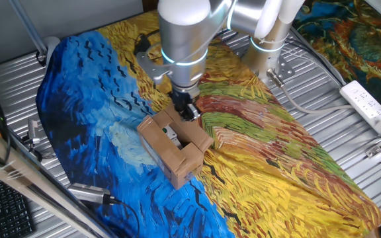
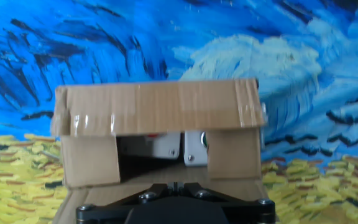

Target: Open a box

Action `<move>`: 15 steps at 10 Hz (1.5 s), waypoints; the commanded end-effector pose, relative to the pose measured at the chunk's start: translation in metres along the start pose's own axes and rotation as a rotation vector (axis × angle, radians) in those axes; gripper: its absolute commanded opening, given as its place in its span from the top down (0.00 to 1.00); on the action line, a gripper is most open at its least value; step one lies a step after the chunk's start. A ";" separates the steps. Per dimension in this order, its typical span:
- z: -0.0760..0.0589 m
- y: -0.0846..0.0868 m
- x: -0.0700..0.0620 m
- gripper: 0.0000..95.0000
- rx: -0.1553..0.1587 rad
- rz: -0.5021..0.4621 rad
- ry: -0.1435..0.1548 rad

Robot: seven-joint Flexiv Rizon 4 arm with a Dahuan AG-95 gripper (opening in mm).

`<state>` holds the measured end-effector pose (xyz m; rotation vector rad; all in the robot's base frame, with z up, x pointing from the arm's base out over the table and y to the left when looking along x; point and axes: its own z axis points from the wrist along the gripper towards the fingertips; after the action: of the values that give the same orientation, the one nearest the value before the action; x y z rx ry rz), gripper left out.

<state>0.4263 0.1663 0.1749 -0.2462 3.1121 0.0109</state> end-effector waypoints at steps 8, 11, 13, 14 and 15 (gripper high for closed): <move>0.019 0.010 0.014 1.00 0.005 0.018 -0.020; 0.024 0.009 0.019 1.00 0.006 0.017 -0.027; 0.028 0.008 0.019 1.00 0.007 0.012 -0.033; 0.029 0.007 0.019 1.00 0.008 0.011 -0.034; 0.033 0.007 0.018 1.00 0.009 0.009 -0.038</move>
<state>0.4083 0.1709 0.1401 -0.2322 3.0731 0.0006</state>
